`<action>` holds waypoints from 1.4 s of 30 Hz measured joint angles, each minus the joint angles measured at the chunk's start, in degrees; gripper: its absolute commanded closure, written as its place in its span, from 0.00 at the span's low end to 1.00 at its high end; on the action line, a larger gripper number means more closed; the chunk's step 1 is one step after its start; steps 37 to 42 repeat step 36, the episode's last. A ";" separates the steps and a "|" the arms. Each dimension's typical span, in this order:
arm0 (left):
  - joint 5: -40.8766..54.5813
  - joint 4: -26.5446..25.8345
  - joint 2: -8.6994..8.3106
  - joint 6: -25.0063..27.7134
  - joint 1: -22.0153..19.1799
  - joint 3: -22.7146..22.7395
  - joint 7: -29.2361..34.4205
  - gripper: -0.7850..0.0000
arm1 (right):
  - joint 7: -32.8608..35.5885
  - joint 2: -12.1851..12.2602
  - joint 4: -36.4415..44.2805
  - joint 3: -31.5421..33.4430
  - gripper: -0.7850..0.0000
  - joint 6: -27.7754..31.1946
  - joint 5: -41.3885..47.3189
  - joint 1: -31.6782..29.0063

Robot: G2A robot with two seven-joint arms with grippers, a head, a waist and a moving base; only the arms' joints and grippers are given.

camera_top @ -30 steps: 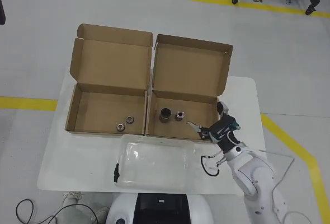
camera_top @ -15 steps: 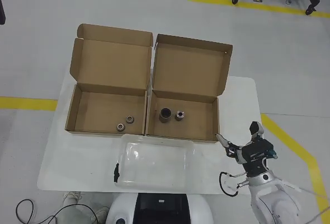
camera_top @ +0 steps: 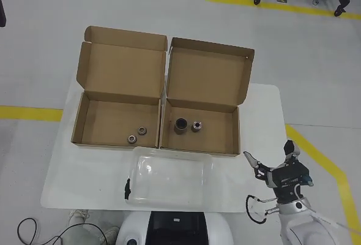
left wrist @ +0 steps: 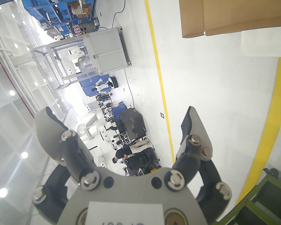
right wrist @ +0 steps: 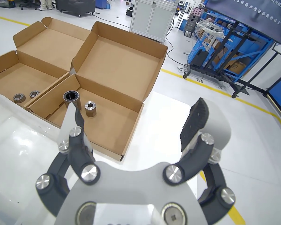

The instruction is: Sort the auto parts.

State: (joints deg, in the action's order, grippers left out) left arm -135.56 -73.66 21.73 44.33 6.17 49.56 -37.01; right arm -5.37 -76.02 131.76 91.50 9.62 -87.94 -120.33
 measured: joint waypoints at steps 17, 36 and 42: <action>0.00 0.00 0.00 0.00 0.00 0.00 0.00 0.00 | -4.03 0.39 1.75 1.05 0.00 0.20 -1.48 -2.03; 0.00 0.00 0.00 0.00 0.00 0.00 0.00 0.00 | -4.01 0.38 1.73 1.05 0.00 0.18 -1.46 -2.02; 0.00 0.00 0.00 0.00 0.00 0.00 0.00 0.00 | -4.01 0.38 1.73 1.05 0.00 0.18 -1.46 -2.02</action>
